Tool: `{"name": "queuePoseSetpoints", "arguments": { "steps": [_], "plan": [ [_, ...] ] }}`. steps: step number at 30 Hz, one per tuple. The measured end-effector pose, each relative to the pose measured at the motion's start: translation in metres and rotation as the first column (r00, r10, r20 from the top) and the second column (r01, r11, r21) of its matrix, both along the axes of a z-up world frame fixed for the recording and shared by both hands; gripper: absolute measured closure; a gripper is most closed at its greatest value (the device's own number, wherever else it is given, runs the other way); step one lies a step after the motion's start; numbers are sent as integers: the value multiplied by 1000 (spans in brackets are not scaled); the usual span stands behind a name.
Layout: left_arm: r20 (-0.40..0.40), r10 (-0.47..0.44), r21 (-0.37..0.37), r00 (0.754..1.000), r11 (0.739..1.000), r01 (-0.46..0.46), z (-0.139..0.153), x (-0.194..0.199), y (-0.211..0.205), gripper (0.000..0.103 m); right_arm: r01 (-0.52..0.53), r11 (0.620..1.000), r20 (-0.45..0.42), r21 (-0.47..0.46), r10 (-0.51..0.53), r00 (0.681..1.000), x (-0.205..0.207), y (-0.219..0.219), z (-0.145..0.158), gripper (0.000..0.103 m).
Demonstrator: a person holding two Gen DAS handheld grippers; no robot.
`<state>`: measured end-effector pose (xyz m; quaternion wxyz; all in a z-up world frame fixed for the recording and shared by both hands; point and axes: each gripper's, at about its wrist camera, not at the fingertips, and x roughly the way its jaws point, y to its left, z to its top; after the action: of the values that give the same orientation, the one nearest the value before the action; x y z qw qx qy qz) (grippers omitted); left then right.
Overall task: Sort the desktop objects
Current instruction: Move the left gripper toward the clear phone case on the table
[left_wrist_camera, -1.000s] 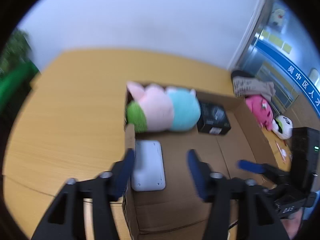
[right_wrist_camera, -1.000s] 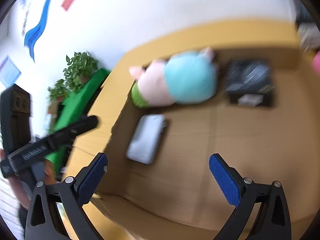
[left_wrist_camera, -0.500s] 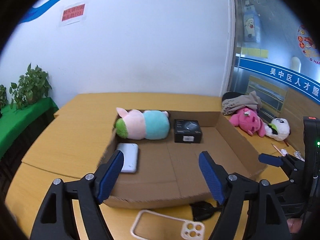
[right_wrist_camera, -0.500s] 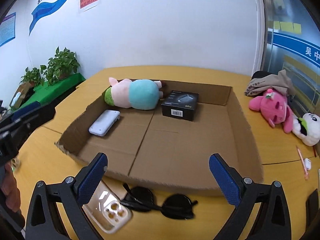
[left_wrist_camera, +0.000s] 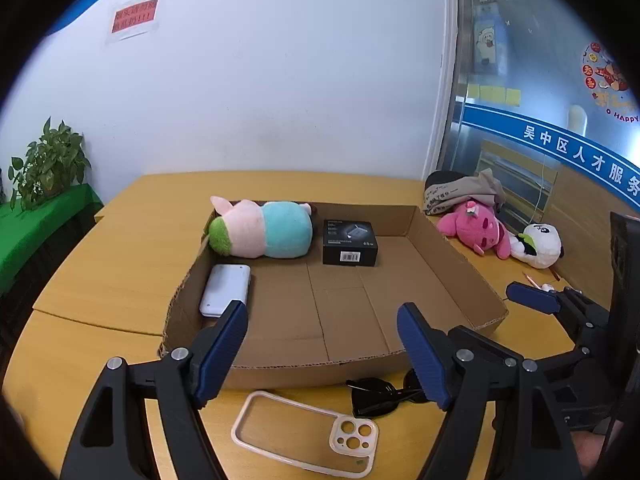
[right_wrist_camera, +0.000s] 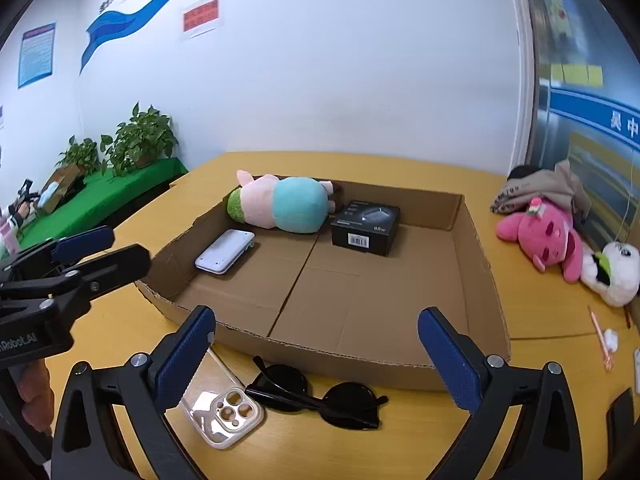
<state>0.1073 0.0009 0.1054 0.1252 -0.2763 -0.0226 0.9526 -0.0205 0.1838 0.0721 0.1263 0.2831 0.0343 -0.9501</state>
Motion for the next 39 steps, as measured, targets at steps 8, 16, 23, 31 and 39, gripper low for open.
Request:
{"name": "queuePoseSetpoints", "arguments": {
  "steps": [8,16,23,31,39],
  "plan": [
    [140,-21,42,990,999,15,-26,-15,1,100,24,999,7,-24,-24,1000,-1,11,-4,80],
    [138,-24,28,990,999,21,-30,-14,-4,100,13,999,12,-36,-12,1000,-5,7,-9,84],
    [116,-34,71,993,997,26,-38,-13,-13,27,26,997,-8,-72,-27,1000,-1,20,-6,0],
    [211,-25,43,977,999,17,-70,-21,-31,26,13,990,198,-141,15,980,-7,27,-54,0],
    [332,-33,29,943,999,25,-118,-29,-56,27,-49,987,336,-153,98,937,4,-4,-108,0]
  ]
}}
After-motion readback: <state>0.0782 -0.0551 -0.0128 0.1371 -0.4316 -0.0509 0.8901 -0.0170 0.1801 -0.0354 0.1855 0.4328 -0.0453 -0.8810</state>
